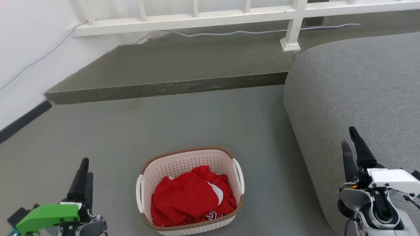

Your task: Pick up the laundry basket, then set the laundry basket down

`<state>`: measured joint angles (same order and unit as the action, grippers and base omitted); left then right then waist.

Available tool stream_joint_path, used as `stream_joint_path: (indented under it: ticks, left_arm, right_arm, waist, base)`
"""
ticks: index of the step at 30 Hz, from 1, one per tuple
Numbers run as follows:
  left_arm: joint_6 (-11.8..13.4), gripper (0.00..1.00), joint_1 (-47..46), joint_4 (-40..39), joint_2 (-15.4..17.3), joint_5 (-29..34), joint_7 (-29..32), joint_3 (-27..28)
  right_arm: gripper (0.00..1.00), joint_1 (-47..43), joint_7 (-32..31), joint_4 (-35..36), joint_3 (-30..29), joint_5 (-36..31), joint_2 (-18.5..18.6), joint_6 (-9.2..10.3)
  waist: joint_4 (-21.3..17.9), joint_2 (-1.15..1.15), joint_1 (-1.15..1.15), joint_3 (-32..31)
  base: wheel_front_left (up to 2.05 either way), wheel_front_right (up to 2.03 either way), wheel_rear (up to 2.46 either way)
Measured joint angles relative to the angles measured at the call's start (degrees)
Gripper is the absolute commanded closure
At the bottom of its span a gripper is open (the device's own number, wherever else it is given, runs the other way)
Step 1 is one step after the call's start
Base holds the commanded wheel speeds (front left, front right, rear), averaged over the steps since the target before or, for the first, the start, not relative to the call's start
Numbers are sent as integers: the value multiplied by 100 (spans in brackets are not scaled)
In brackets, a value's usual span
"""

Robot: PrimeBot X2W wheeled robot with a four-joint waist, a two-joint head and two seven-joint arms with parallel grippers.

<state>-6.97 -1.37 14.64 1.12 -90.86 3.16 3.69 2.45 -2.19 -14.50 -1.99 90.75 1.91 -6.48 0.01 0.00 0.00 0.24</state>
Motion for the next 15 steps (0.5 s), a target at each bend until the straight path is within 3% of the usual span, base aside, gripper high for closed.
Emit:
stream_joint_path:
  ticks: [15]
  left_arm:
    - [0, 0, -7, -263, 357, 1095, -350, -333]
  right_arm:
    - [0, 128, 308, 254, 552, -784, 169, -1]
  waist:
    - [-11, 0, 0, 13]
  base:
    - [0, 0, 0]
